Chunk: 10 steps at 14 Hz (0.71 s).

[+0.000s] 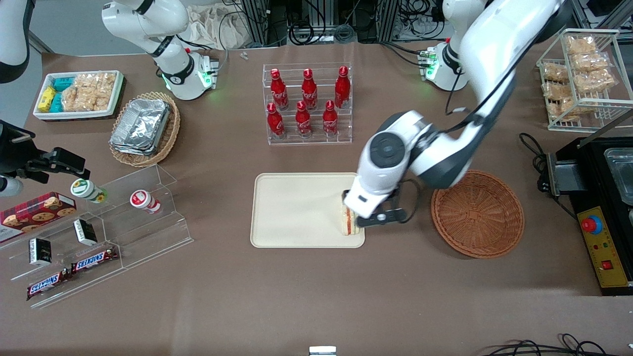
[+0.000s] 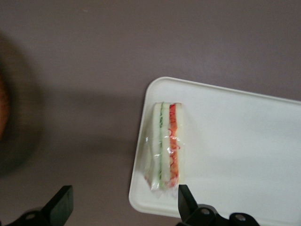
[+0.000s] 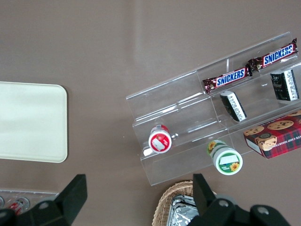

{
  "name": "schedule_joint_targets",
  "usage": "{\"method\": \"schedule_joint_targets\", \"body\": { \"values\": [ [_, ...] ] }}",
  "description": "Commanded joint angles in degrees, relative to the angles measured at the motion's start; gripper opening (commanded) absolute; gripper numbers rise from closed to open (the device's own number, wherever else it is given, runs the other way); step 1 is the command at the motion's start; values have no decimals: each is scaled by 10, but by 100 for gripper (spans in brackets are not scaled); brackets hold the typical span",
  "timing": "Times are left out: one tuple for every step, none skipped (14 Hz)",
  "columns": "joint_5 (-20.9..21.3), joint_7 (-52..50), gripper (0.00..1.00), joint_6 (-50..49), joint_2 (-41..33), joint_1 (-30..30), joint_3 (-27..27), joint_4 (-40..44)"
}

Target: Place sandwich from basket to tray

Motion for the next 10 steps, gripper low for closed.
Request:
{"method": "schedule_joint_targets", "body": {
  "values": [
    [-33,4,100,-56,-74,30,1,-17],
    [-31,5,100,-69,-85,37,3,-17],
    [-31,19,100,-76,-95,61,1,-19],
    [-37,54,100,-80,-110,78,1,-19],
    [-40,99,100,-95,-126,89,4,-20],
    [-54,132,100,-116,-141,100,10,-19],
    [-74,164,100,-124,-159,103,33,-20],
    [-99,212,100,-127,-183,96,76,-24],
    [-131,268,100,-138,-206,92,116,-33],
    [-151,323,100,-151,-228,90,148,-40]
  ]
}}
